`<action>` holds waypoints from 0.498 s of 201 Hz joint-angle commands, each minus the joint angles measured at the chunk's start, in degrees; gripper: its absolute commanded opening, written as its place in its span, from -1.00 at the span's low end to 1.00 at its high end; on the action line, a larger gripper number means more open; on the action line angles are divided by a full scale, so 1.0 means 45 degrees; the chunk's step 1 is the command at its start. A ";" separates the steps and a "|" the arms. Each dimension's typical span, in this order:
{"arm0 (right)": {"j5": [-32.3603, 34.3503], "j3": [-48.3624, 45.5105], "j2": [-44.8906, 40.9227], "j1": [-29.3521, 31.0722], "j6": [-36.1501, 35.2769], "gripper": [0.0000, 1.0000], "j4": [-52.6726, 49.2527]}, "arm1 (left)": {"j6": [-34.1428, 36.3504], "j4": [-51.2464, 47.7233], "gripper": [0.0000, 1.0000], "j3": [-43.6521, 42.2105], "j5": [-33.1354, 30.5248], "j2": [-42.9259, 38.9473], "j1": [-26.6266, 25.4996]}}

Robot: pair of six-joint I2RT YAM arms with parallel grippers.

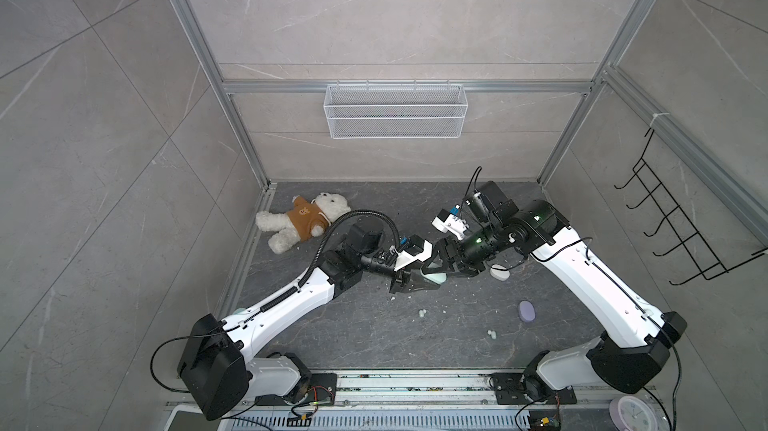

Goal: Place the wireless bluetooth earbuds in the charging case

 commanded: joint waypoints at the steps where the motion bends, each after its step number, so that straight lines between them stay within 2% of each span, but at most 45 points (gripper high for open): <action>1: 0.0046 0.0333 0.0090 0.0024 0.0084 -0.02 0.0395 | -0.0184 0.0462 -0.27 0.0612 0.0342 -0.0333 -0.0074; 11: 0.0137 0.0283 0.0037 0.0012 0.0181 -0.03 0.0504 | -0.0242 0.0464 -0.25 0.0634 0.0342 -0.0321 -0.0074; 25: -0.0020 0.0199 0.0012 0.0008 0.0220 -0.03 0.0611 | -0.0248 0.0441 -0.09 0.0624 0.0362 -0.0329 -0.0083; 34: -0.0087 0.0199 0.0022 0.0009 0.0209 -0.04 0.0575 | -0.0229 0.0431 -0.06 0.0621 0.0381 -0.0333 -0.0074; 100: 0.0009 0.0297 0.0047 -0.0066 0.0215 -0.03 0.0459 | -0.0073 0.0297 0.04 0.0554 0.0523 -0.0369 -0.0093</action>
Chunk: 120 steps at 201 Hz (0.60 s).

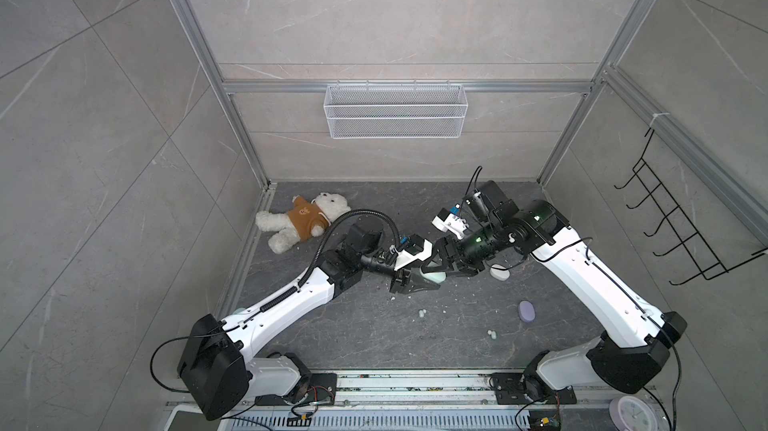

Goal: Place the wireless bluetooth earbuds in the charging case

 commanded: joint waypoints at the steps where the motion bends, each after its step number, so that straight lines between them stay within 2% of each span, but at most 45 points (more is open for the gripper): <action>1: 0.0005 0.0297 0.0049 -0.0061 0.0033 -0.03 0.0324 | -0.0044 0.0297 0.04 0.0520 0.0594 -0.0374 -0.0103; 59: -0.0130 0.0226 -0.0007 -0.0164 0.0103 -0.04 0.0386 | 0.0235 0.0038 0.05 0.0542 0.0669 -0.0388 -0.0141; 89: -0.0172 0.0160 -0.0029 -0.0166 0.0179 -0.05 0.0510 | 0.0271 0.0023 -0.04 0.0554 0.0688 -0.0379 -0.0143; 120: -0.0201 0.0187 -0.0027 -0.0203 0.0239 -0.05 0.0582 | 0.0299 -0.0056 0.04 0.0564 0.0708 -0.0374 -0.0161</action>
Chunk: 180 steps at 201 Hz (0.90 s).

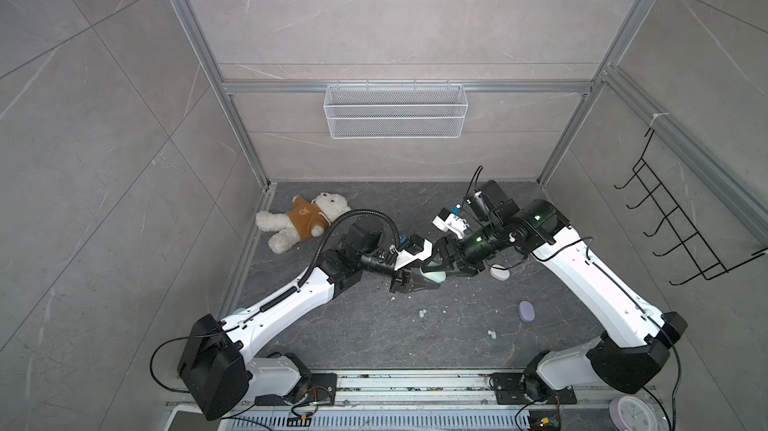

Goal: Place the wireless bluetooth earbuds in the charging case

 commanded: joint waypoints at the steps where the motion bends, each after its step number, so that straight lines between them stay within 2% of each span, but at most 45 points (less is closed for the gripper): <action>1: -0.0054 0.0173 -0.0027 -0.0106 0.0103 -0.05 0.0578 | 0.0255 0.0015 0.04 0.0505 0.0718 -0.0369 -0.0156; 44: -0.0136 0.0121 -0.0119 -0.0199 0.0100 -0.06 0.0603 | 0.0299 -0.0027 0.08 0.0474 0.0654 -0.0423 -0.0176; 101: -0.0216 -0.0035 -0.0144 -0.0212 0.0157 -0.07 0.0730 | 0.0341 -0.0135 -0.19 0.0588 0.0643 -0.0385 -0.0198; 143: -0.0237 0.0023 -0.0107 -0.0225 0.0119 -0.07 0.0722 | 0.0319 -0.0239 -0.26 0.0671 0.0639 -0.0345 -0.0196; 180: 0.0042 0.0160 -0.0163 -0.0214 -0.0038 0.11 0.0483 | 0.0294 -0.0378 -0.40 0.0734 0.0542 -0.0299 -0.0197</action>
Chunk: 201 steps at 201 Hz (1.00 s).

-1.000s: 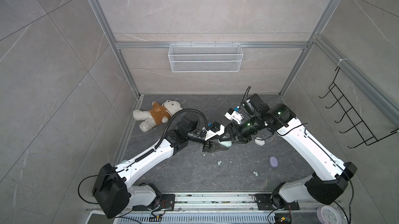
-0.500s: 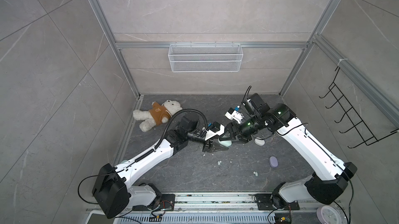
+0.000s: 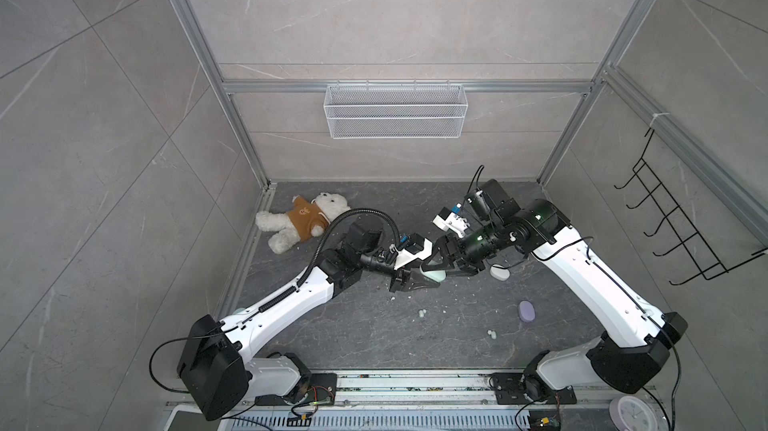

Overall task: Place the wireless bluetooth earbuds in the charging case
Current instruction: 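Pull the case lid open with the right gripper while left holds base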

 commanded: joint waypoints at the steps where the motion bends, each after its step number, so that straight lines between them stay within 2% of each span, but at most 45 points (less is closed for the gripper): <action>1: 0.0293 0.0160 -0.0168 -0.0107 -0.0130 0.12 0.0409 | 0.0224 -0.0019 -0.40 0.0567 0.0654 -0.0268 -0.0191; 123: 0.1163 0.0355 -0.1099 -0.0130 -0.0364 0.61 -0.0233 | -0.0873 0.0330 -0.50 0.0450 0.0456 -0.0192 -0.0191; 147: 0.1872 0.0136 -0.1581 -0.0130 -0.0971 0.70 -0.0654 | -0.1340 0.0684 -0.51 0.0295 0.0439 -0.0190 -0.0191; 176: 0.3392 -0.0318 -0.2311 -0.0110 -0.2284 0.79 -0.1174 | -0.2174 0.1571 -0.50 -0.0026 0.0478 -0.0202 -0.0191; 201: 0.3806 -0.1162 -0.3095 -0.0002 -0.2977 0.82 -0.0179 | -0.2592 0.2122 -0.50 -0.0236 0.0588 -0.0174 -0.0191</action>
